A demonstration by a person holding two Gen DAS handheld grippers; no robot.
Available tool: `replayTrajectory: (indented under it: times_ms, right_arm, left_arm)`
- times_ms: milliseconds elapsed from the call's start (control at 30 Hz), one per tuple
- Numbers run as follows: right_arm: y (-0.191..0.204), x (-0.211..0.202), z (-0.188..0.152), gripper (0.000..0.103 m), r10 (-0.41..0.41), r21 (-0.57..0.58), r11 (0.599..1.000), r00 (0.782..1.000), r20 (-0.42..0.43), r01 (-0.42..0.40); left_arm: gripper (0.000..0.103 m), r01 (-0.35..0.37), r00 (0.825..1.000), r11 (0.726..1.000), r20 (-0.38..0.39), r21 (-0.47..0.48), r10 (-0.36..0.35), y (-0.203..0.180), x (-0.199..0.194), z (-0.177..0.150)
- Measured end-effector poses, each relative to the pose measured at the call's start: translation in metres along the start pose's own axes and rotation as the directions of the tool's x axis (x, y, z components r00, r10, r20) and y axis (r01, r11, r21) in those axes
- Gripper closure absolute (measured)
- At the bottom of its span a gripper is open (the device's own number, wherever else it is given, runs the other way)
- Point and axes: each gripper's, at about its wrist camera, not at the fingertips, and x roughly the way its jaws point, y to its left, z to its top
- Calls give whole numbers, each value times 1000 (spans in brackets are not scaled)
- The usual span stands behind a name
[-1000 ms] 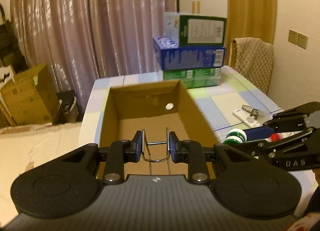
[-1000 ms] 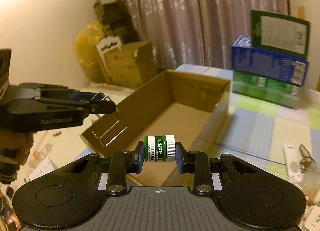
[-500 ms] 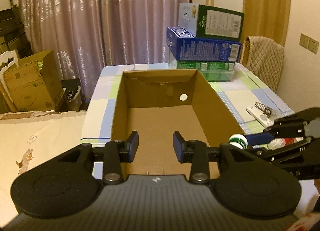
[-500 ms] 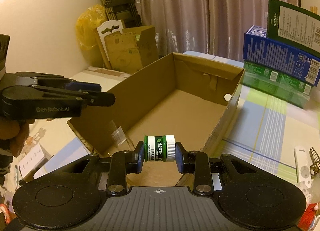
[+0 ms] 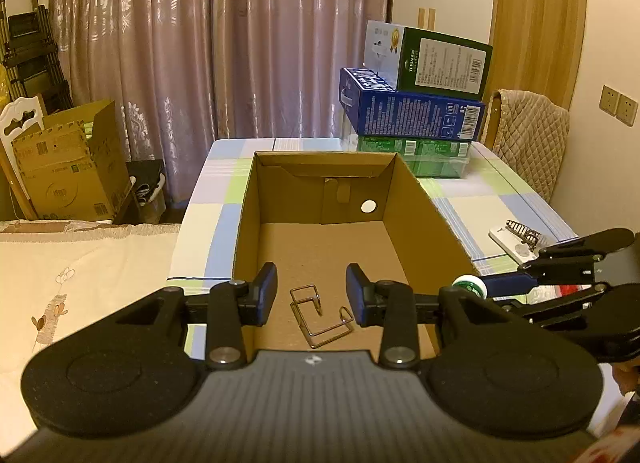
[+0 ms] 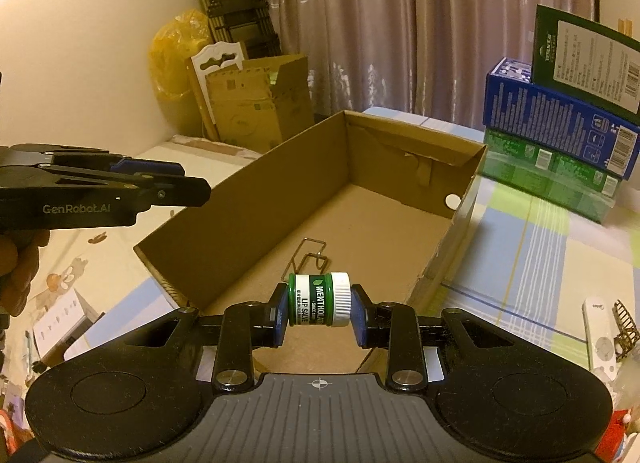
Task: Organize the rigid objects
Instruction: 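Carry the wire stand into the cardboard box and open the left gripper while the right carries the jar, then move both grippers back toward the items on the table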
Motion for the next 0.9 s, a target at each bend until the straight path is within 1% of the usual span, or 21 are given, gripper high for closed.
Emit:
replayTrajectory:
  times_ms: [133,300,433,533,633,767,833,900]
  right_arm:
    - [-2,-4,1,73,4,-4,1000,1000,29,-4]
    - [-11,-22,2,70,-15,37,999,998,67,13]
    - [-20,-53,-4,65,-47,87,996,993,108,37]
    - [-24,-80,-13,64,-69,118,992,989,130,53]
    - [-26,-109,-28,61,-116,135,986,983,144,97]
    - [-36,-151,-50,55,-187,196,968,971,149,156]
    - [-43,-175,-63,50,-240,222,954,958,154,203]
    - [-48,-199,-78,45,-299,235,938,939,168,256]
  left_arm:
    - [71,0,1000,1000,3,-1,0,-1,-2,0]
    - [71,-4,1000,1000,8,-8,4,-4,-8,0]
    - [69,-3,1000,1000,14,-10,3,-13,-17,0]
    - [69,17,999,1000,28,-13,-17,-25,-28,0]
    - [69,41,998,999,38,-17,-41,-41,-38,-2]
    - [69,85,995,996,54,-15,-84,-69,-53,-4]
    - [68,110,992,994,61,-8,-109,-85,-60,-4]
    - [64,135,988,991,69,-4,-135,-102,-66,-4]
